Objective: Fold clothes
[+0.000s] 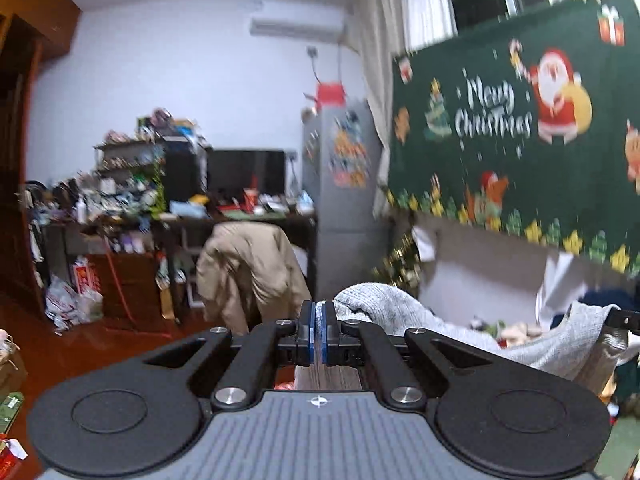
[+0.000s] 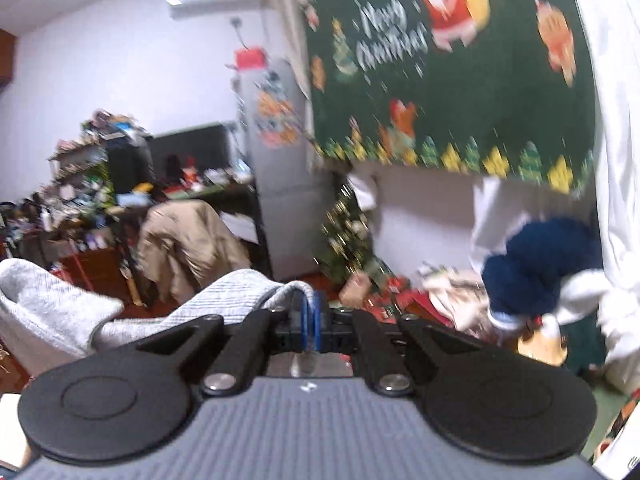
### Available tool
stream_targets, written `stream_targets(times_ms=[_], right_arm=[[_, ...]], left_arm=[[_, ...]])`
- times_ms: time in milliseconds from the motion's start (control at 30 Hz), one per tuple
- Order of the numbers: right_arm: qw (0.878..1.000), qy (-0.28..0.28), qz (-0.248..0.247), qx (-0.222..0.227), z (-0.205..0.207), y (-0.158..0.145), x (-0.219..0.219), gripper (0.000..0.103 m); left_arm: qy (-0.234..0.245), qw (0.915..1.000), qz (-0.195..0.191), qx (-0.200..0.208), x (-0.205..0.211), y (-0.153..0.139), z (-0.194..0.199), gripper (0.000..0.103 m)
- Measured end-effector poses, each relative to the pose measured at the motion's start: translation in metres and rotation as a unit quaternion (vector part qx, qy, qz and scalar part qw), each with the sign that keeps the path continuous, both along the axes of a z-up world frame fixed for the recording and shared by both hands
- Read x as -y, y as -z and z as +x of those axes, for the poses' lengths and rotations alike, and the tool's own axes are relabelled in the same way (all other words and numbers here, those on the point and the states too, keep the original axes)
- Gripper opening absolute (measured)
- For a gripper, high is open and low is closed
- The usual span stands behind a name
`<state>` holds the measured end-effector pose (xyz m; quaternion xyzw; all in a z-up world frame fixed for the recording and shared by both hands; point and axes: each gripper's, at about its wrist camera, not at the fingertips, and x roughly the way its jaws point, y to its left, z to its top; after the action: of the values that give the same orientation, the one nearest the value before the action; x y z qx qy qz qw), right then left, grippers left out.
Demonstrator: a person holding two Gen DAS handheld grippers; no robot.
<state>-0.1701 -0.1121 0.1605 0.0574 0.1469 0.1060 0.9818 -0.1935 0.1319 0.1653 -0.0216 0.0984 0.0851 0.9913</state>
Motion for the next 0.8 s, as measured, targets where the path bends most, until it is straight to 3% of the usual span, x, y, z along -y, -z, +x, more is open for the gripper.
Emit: stream_targets(times_ms=[200,333,433,600,800], right_arm=[[0.998,-0.041,-0.003,0.047,-0.059,-0.054,-0.035,0.003],[0.997,-0.059,-0.018,0.036,-0.061,-0.058,-0.064,0.003],[0.997,-0.074,-0.032,0.002,-0.041,-0.038,-0.091,0.003],[0.993,-0.083,-0.065,-0.061,0.016,0.017,-0.132,0.003],[0.980,-0.090,-0.102,-0.145,0.129,0.108,-0.175,0.003]], left_arm=[[-0.029,0.9990,0.004,0.034,-0.014,-0.026,-0.042,0.003],[-0.051,0.9987,-0.006,0.008,-0.034,-0.008,-0.026,0.003],[-0.066,0.9974,-0.015,-0.024,-0.048,0.016,-0.001,0.003],[-0.087,0.9905,-0.036,-0.100,-0.087,0.085,0.062,0.003],[-0.107,0.9771,-0.053,-0.176,-0.115,0.166,0.165,0.003]])
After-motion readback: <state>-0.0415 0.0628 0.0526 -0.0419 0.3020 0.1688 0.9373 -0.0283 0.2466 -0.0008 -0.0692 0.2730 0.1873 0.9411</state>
